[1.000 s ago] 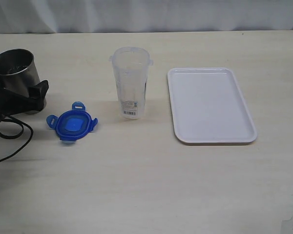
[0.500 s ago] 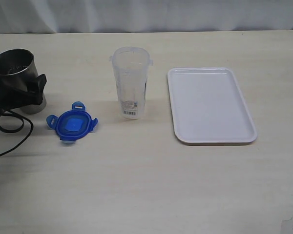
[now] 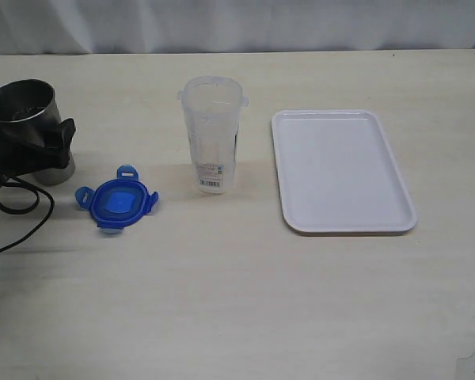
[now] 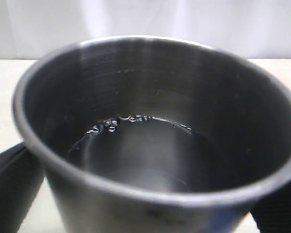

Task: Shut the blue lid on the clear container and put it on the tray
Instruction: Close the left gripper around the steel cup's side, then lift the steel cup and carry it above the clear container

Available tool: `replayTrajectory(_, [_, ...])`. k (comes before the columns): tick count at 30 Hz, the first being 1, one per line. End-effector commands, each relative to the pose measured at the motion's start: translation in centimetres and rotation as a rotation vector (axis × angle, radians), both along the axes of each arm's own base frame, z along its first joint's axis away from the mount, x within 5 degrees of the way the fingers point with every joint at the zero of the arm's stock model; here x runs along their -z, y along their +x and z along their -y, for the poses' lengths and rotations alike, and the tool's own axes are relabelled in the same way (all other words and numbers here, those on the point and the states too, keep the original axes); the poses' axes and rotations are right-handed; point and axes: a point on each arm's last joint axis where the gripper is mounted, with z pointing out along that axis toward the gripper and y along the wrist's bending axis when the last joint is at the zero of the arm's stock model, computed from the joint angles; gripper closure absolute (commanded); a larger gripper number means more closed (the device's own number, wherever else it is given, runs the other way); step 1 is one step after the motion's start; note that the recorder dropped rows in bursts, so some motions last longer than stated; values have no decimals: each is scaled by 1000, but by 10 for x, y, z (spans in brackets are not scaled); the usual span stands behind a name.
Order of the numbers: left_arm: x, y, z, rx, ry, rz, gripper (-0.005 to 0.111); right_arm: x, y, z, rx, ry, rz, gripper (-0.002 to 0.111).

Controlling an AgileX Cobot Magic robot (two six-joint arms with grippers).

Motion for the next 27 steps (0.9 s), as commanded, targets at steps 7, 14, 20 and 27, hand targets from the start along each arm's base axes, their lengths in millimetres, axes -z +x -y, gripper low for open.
replayTrajectory(7, [-1,2,-2,-17,-2,14,2,1,0,0,6,-1,4,104])
replayTrajectory(14, [-1,1,1,14,0,14,62,1,0,0,6,-1,4,104])
replayTrajectory(20, [-3,0,6,79,5,22,107,1,0,0,6,-1,4,104])
replayTrajectory(27, [-35,0,14,153,-55,111,107,1,0,0,6,-1,4,104])
